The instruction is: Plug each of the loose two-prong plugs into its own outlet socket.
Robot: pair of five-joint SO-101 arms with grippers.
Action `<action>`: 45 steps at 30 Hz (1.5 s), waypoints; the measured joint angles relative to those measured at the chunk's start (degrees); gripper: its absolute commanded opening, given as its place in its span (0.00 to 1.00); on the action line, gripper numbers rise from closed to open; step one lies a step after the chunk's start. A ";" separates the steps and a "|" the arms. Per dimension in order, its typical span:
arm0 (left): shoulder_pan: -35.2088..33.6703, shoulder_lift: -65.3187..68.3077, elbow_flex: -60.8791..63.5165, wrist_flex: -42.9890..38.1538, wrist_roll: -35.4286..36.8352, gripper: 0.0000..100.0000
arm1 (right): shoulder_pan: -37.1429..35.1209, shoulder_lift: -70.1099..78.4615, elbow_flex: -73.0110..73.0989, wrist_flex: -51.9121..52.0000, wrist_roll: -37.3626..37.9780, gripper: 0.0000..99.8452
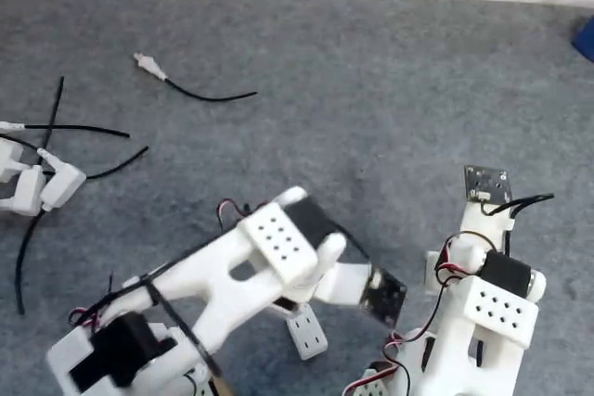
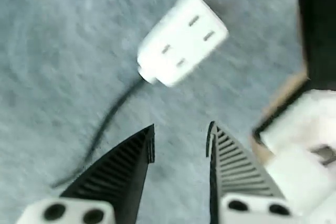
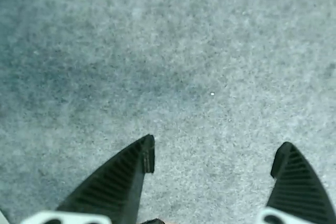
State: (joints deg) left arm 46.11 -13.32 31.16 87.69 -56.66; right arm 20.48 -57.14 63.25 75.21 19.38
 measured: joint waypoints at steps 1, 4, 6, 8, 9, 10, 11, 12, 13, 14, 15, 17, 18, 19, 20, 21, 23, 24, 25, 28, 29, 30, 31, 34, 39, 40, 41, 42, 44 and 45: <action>0.26 -0.35 1.58 -2.73 -0.44 0.18 | 0.00 0.00 0.00 -0.18 0.26 0.34; 0.09 -0.70 7.21 -11.60 -0.70 0.18 | 3.78 0.00 0.00 -0.44 2.64 0.34; 0.26 -0.70 10.02 -16.53 -0.70 0.19 | 8.00 0.00 0.00 -1.23 3.08 0.34; 0.62 -0.70 11.69 -19.08 -0.70 0.19 | 11.69 0.00 0.00 -2.02 3.08 0.34; 0.53 -0.88 11.87 -19.52 -0.79 0.18 | 12.75 0.00 0.00 -2.20 3.08 0.34; 0.35 -1.23 12.13 -19.78 -0.70 0.18 | 13.27 0.00 0.00 -2.29 3.16 0.34; 0.62 -1.41 12.13 -19.87 -0.70 0.18 | 13.63 0.00 0.00 -2.46 3.25 0.34; 1.14 -1.58 12.40 -19.96 -0.70 0.18 | 14.15 0.00 0.00 -2.46 3.25 0.34; 1.49 -1.58 12.48 -20.04 -0.79 0.18 | 14.86 0.00 0.00 -2.73 3.43 0.34; 1.93 -1.58 12.48 -20.22 -0.44 0.18 | 16.00 0.00 0.00 -3.08 3.43 0.34; 2.29 -1.58 12.48 -20.22 0.35 0.18 | 17.41 0.00 0.00 -3.78 3.43 0.34; 3.16 -1.58 12.48 -20.22 0.97 0.19 | 20.84 0.00 0.00 -4.84 3.43 0.34; 3.52 -1.58 12.48 -20.48 1.05 0.19 | 22.51 0.00 0.00 -5.19 3.43 0.34; 3.78 -1.58 12.48 -20.84 1.05 0.19 | 23.82 0.00 0.00 -5.54 3.43 0.34; 3.87 -1.58 12.48 -21.01 1.05 0.19 | 25.05 0.00 0.00 -5.80 3.43 0.34; 4.04 -1.58 12.48 -21.10 1.23 0.19 | 26.37 0.00 -0.18 -6.07 3.43 0.34; 4.57 -1.58 12.48 -21.10 1.67 0.18 | 28.84 0.00 -1.67 -6.24 3.43 0.34; 4.92 -1.58 12.48 -21.10 1.85 0.18 | 29.54 0.00 -2.73 -6.24 3.43 0.34; 5.36 -1.58 12.48 -21.10 1.85 0.18 | 29.89 0.00 -3.69 -6.24 3.43 0.34; 7.38 -1.58 12.48 -20.40 3.34 0.18 | 30.77 0.00 -6.68 -6.24 2.90 0.34; 8.26 -1.58 12.48 -19.87 4.57 0.18 | 30.86 0.00 -7.65 -6.24 2.64 0.34; 8.97 -1.58 12.48 -18.99 5.71 0.18 | 30.86 0.00 -8.53 -6.24 2.46 0.34; 9.49 -1.58 12.48 -18.29 6.59 0.18 | 30.95 0.00 -9.32 -6.24 2.46 0.34; 10.29 -1.58 12.48 -16.88 8.26 0.19 | 30.95 0.00 -10.02 -6.42 2.46 0.34; 10.46 -4.13 12.48 -14.68 8.79 0.19 | 33.49 0.00 -10.02 -8.79 2.46 0.34; 10.46 -5.63 12.48 -13.89 8.79 0.19 | 33.93 0.00 -10.02 -9.32 2.46 0.34; 10.46 -7.30 12.48 -13.19 8.79 0.20 | 34.29 0.00 -10.02 -9.67 2.46 0.34; 10.46 -9.14 12.57 -12.75 8.79 0.21 | 34.46 0.00 -10.02 -9.85 2.46 0.34; 10.81 -12.40 12.57 -11.96 8.79 0.22 | 34.81 0.00 -10.02 -9.85 2.37 0.34; 11.08 -13.80 12.66 -11.96 8.88 0.23 | 34.81 0.00 -10.02 -9.85 2.37 0.34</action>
State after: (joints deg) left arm 57.19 -27.12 43.82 75.74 -47.78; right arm 55.30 -57.14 53.23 65.36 21.76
